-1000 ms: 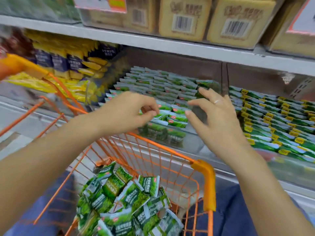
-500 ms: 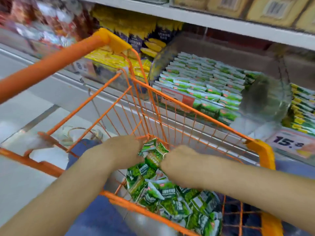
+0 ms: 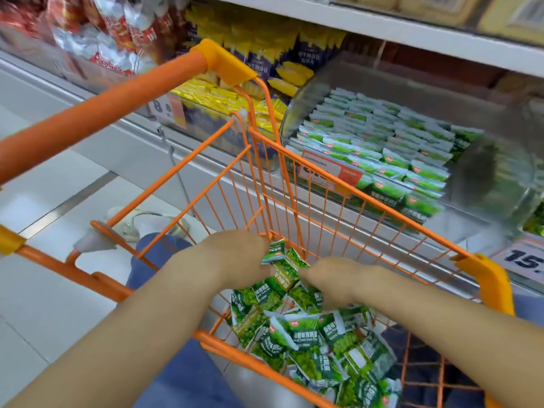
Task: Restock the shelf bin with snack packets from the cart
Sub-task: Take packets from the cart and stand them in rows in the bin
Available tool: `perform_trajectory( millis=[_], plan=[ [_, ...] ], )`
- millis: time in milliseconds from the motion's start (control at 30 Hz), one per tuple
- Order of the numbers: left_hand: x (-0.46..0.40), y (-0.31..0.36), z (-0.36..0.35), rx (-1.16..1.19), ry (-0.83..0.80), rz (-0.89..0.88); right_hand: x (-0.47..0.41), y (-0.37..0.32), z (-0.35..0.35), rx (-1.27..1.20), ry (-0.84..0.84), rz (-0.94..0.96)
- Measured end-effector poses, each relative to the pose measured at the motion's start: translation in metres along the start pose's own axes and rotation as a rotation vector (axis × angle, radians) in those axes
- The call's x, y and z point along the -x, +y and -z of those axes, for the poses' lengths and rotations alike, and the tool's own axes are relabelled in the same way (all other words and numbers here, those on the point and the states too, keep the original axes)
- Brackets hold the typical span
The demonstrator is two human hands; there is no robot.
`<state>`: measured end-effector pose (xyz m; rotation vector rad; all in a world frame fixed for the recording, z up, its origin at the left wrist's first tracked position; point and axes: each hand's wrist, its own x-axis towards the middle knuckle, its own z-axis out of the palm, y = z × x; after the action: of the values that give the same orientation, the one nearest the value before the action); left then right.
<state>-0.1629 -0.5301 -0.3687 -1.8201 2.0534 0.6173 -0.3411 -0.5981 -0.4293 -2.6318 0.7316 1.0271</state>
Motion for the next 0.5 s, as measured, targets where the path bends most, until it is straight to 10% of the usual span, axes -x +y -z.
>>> perform_trajectory(
  millis=[233,500],
  plan=[
    [0.013,0.006,0.015,0.412,0.292,0.012,0.040,0.016,0.055,-1.079,0.252,0.244],
    [0.017,0.009,0.017,0.731,0.373,-0.171,0.062,0.026,0.073,-1.371,0.569,0.339]
  ],
)
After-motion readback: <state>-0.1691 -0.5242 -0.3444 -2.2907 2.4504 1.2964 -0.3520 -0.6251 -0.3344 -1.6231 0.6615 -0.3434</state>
